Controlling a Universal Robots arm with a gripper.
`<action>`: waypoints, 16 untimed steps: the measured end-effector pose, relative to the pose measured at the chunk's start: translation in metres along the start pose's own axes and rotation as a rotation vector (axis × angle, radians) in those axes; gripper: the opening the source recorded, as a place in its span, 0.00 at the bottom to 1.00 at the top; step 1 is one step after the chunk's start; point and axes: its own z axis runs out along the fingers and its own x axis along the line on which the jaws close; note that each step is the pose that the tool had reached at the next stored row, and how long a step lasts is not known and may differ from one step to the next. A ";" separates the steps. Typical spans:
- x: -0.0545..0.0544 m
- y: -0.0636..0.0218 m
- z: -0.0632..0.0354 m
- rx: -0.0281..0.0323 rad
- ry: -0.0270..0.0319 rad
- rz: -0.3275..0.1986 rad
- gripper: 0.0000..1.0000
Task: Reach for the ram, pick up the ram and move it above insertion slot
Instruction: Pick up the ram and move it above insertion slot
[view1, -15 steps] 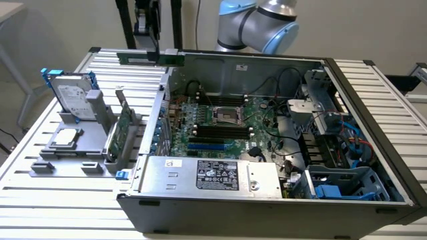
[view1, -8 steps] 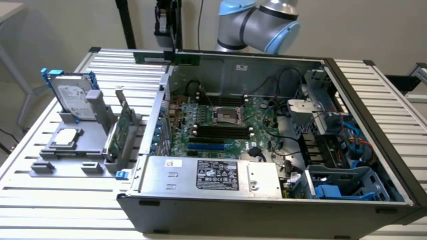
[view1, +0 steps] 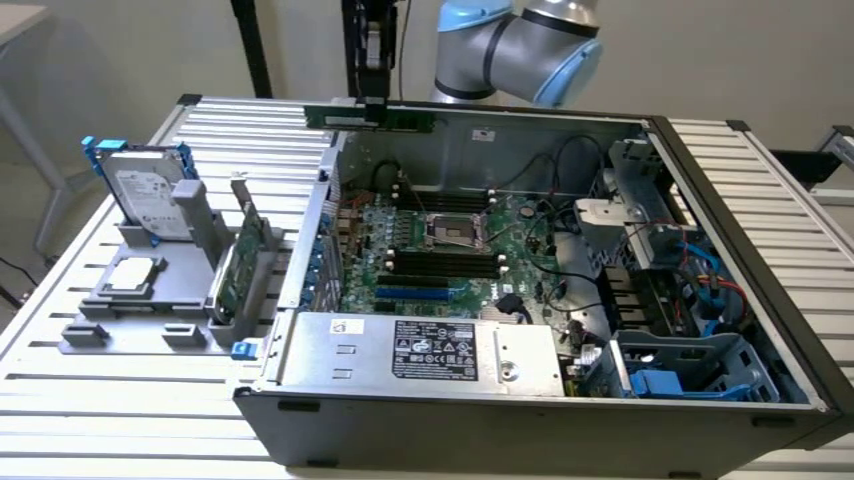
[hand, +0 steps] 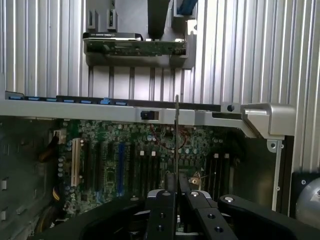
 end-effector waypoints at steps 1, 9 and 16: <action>0.000 -0.0045 0.0002 0.0000 0.0000 0.000 0.13; 0.001 -0.0408 0.0027 0.0000 0.0000 0.000 0.13; 0.002 -0.0676 0.0075 0.0019 -0.0056 0.000 0.13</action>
